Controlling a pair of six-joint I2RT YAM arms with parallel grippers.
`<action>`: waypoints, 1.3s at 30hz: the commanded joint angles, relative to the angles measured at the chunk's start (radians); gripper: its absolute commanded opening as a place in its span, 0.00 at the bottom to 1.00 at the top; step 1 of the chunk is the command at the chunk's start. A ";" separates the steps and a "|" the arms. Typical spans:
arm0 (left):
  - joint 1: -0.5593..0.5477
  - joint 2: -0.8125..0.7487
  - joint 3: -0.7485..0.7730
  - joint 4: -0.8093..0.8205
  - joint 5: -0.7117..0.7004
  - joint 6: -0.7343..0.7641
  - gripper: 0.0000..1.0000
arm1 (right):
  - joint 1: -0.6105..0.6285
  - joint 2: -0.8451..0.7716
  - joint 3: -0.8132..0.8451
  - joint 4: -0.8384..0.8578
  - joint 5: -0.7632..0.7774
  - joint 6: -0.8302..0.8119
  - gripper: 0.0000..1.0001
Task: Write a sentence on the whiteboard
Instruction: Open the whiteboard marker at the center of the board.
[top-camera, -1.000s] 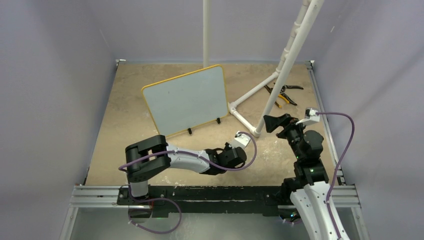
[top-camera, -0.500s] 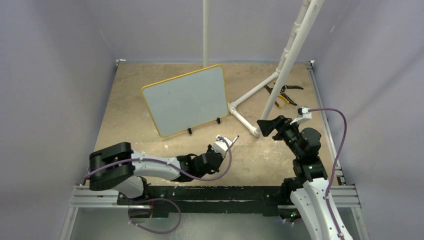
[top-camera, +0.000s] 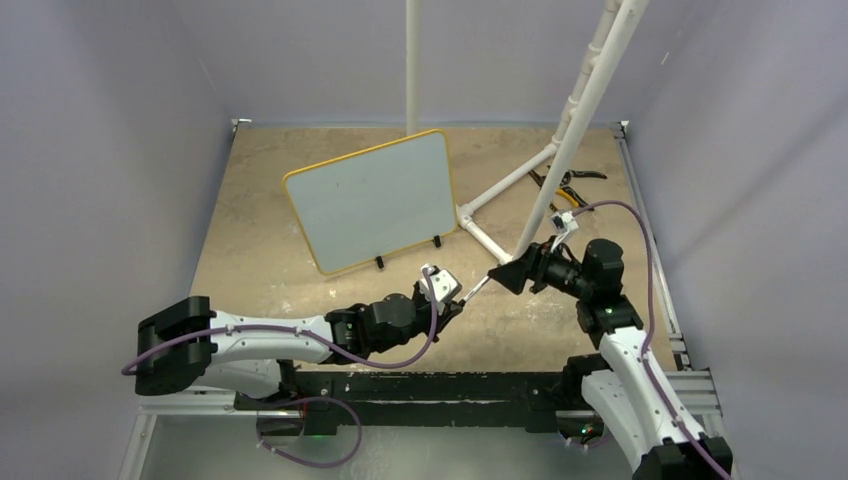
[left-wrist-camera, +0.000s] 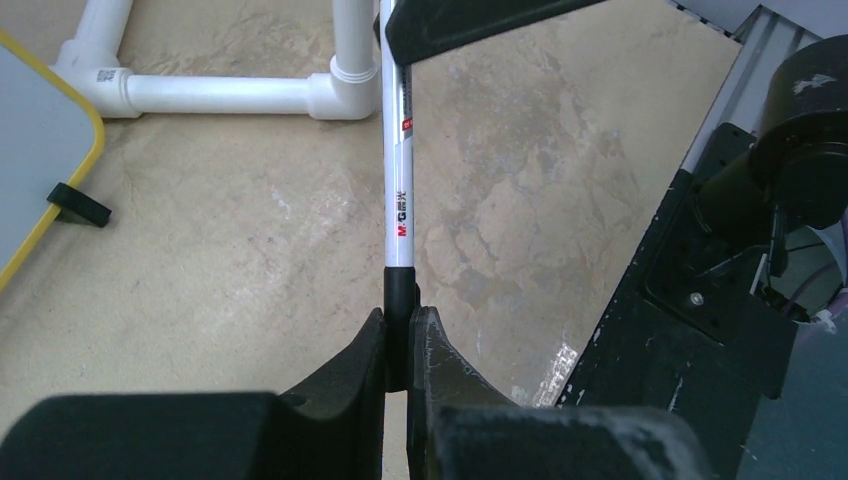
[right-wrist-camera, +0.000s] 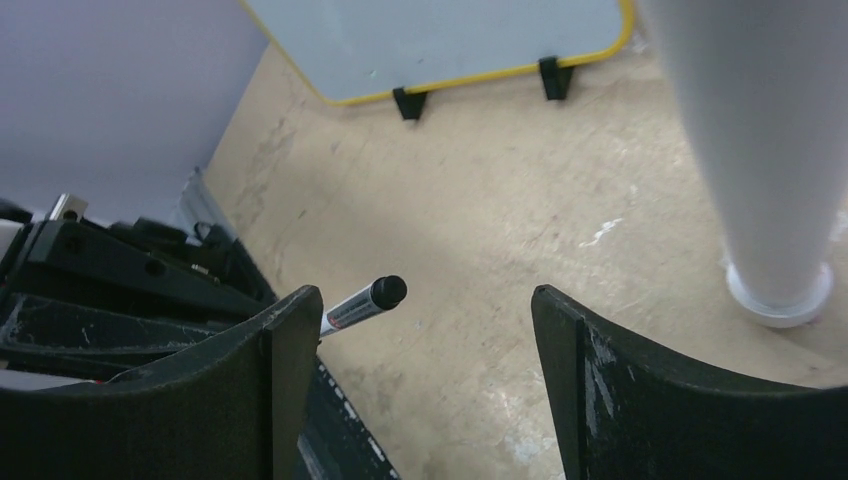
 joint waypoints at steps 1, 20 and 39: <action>-0.006 -0.033 -0.001 0.017 0.065 0.033 0.00 | 0.000 0.080 -0.018 0.117 -0.221 -0.014 0.78; -0.005 -0.016 0.044 -0.010 0.103 0.040 0.05 | 0.002 0.128 -0.010 0.110 -0.365 -0.053 0.00; -0.005 0.070 0.095 -0.098 0.149 0.049 0.54 | 0.002 0.115 -0.008 0.133 -0.409 -0.042 0.00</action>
